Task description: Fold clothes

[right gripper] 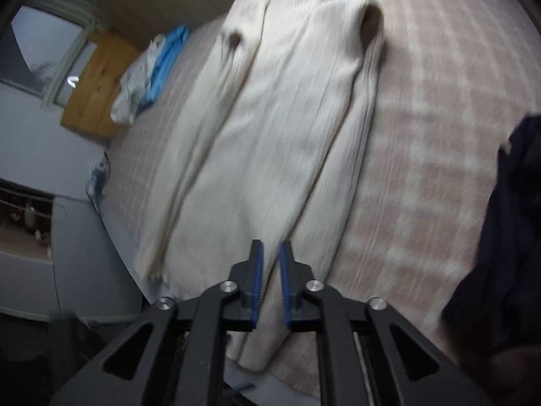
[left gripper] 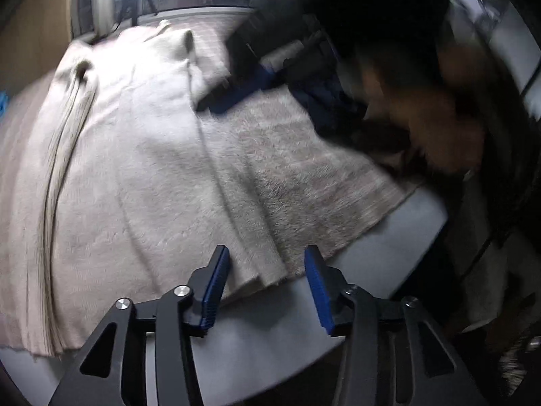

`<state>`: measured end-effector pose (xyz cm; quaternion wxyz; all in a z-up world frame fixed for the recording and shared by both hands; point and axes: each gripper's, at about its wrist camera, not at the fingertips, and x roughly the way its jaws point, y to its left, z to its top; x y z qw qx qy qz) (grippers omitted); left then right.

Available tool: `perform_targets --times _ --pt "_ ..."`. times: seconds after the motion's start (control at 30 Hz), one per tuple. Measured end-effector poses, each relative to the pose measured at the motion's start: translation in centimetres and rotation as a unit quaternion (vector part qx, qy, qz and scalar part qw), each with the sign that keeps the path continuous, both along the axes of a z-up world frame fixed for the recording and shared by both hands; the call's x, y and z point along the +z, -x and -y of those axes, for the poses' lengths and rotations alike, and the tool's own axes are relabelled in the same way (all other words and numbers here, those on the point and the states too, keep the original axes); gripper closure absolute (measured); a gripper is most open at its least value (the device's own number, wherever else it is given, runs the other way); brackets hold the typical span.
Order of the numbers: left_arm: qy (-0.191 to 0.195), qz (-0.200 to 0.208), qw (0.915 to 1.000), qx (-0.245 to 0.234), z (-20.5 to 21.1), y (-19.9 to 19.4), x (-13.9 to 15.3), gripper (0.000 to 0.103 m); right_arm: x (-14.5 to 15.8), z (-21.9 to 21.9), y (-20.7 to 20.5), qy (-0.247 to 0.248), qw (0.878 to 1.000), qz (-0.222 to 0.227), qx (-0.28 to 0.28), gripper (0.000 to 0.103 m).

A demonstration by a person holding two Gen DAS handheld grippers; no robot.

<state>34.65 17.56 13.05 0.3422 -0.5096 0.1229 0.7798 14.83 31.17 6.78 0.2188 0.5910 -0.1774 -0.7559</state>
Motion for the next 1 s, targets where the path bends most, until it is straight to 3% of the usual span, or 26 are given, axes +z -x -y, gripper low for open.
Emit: perform_targets --times 0.03,0.1,0.17,0.2,0.23,0.4,0.53,0.57,0.6,0.63,0.8,1.0 --pt "0.01 -0.006 0.9999 -0.001 -0.5 -0.1 -0.3 0.057 0.3 -0.6 0.9 -0.007 1.0 -0.01 -0.014 0.059" --pt "0.015 -0.016 0.9997 0.006 -0.7 -0.1 -0.6 0.059 0.7 -1.9 3.1 -0.031 0.998 -0.032 -0.047 0.049" --pt "0.01 -0.018 0.9996 0.019 -0.5 0.1 -0.6 0.068 0.7 -3.4 5.9 -0.053 0.994 -0.053 -0.076 0.049" --pt "0.003 -0.015 0.9995 0.028 -0.2 0.4 -0.5 0.088 0.5 -3.9 7.4 -0.055 0.993 -0.055 -0.089 0.049" --pt "-0.006 -0.007 0.9993 0.036 0.3 0.8 -0.5 0.09 0.0 -4.4 8.9 -0.048 0.992 -0.05 -0.101 0.049" --pt "-0.09 0.068 0.9891 0.095 3.2 2.5 -0.3 0.093 -1.4 -5.4 15.4 -0.026 0.99 -0.035 -0.135 0.049" --pt "-0.125 0.074 0.982 0.121 4.4 2.2 0.7 0.093 -2.4 -4.1 18.3 -0.037 0.993 -0.018 -0.111 0.049" --pt "-0.133 0.076 0.98 0.127 4.7 2.1 0.9 0.093 -2.6 -3.6 18.8 -0.046 0.993 -0.012 -0.107 0.053" --pt "-0.142 0.079 0.9777 0.133 5.1 2.0 1.1 0.093 -2.5 -3.0 19.0 -0.052 0.993 -0.011 -0.103 0.081" --pt "-0.15 0.082 0.9752 0.14 5.5 2.0 1.2 0.093 -2.3 -2.5 19.1 -0.056 0.993 -0.014 -0.099 0.091" --pt "-0.186 0.098 0.96 0.185 8.3 1.7 1.2 0.093 0.0 1.9 20.1 -0.107 0.993 -0.037 -0.045 0.091" --pt "-0.182 0.093 0.9503 0.235 11.3 1.4 0.8 0.093 1.6 10.3 22.1 -0.18 0.981 -0.061 0.047 0.091"
